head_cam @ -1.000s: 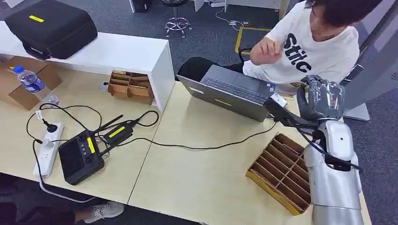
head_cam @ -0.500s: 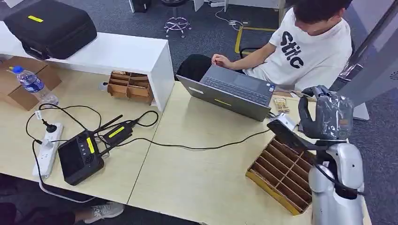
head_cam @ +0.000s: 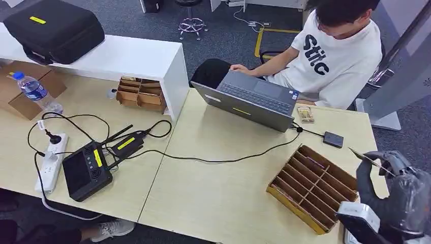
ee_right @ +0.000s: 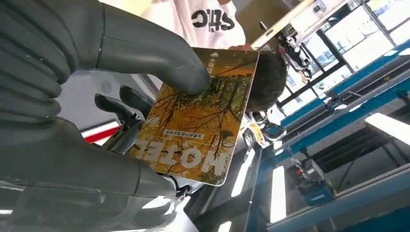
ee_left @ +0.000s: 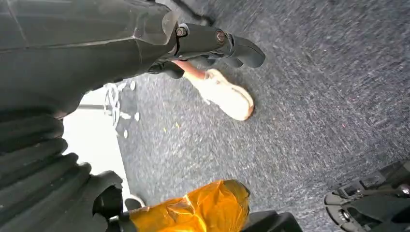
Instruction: Pass the card to the sensor for recognition and then transmit it.
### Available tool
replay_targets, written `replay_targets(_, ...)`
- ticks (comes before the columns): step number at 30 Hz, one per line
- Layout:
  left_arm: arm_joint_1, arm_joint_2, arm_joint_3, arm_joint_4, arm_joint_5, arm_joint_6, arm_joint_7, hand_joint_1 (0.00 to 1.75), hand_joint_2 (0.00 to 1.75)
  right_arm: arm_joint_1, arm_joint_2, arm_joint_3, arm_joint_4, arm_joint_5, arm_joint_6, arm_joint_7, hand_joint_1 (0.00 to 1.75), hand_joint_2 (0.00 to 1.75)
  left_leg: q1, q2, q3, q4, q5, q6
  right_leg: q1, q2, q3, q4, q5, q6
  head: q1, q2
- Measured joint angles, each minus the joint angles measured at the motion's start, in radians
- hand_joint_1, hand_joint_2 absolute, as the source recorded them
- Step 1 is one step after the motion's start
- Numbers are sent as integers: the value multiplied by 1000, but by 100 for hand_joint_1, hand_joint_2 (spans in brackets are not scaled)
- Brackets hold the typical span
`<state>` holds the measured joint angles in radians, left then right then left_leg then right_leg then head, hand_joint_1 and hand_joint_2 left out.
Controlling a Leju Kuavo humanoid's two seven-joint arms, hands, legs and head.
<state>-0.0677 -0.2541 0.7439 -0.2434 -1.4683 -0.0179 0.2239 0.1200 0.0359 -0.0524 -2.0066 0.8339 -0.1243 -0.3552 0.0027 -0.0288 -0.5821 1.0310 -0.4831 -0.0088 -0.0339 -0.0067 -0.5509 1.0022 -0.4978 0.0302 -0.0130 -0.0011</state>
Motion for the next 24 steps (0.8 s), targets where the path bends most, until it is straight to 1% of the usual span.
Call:
replay_targets(5, 0, 0, 3, 0, 1, 1, 0, 0, 175, 8, 3, -7, -6, -1, 0, -3, 175, 175, 0, 0, 0, 0, 0, 0, 0, 0, 0, 0, 0, 0, 0, 0)
replay_targets(6, 0, -2, 13, 0, 3, 4, 0, 0, 175, 49, 13, -39, -28, -16, 6, -24, 175, 175, 0, 0, 0, 0, 0, 0, 0, 0, 0, 0, 0, 0, 0, 0)
replay_targets(7, 0, -4, 18, 0, 3, 6, 0, 0, 175, 63, 20, -54, -37, -27, 10, -32, 175, 175, 0, 0, 0, 0, 0, 0, 0, 0, 0, 0, 0, 0, 0, 0)
replay_targets(8, -1, -8, 33, 0, 4, 9, 0, 0, 175, 107, 45, -113, -56, -53, 29, -59, 175, 175, 0, 0, 0, 0, 0, 0, 0, 0, 0, 0, 0, 0, 0, 0)
replay_targets(9, -1, -9, 50, 0, 3, 11, 0, 0, 175, 138, 73, -183, -72, -70, 55, -70, 175, 175, 0, 2, 1, 0, 0, 0, 0, 1, 0, 0, 0, 0, 0, 0)
replay_targets(11, -2, -11, 59, 0, 2, 13, -3, 0, 175, 147, 93, -211, -72, -59, 94, -58, 175, 175, 0, 2, 1, 0, 0, 0, 0, 1, 1, 0, 0, 0, 0, 0)
replay_targets(16, -2, -13, 72, 0, 1, 14, -3, 0, 175, 153, 121, -244, -69, -56, 105, -64, 175, 175, 0, 2, 2, 0, 0, 0, 0, 1, 1, 0, 0, 0, 0, 0)
replay_targets(24, -3, -13, 77, 0, 0, 14, -3, 0, 175, 155, 138, -262, -67, -53, 105, -64, 175, 175, 0, 2, 2, 0, 0, 0, 0, 1, 1, 0, 0, 0, 0, 0)
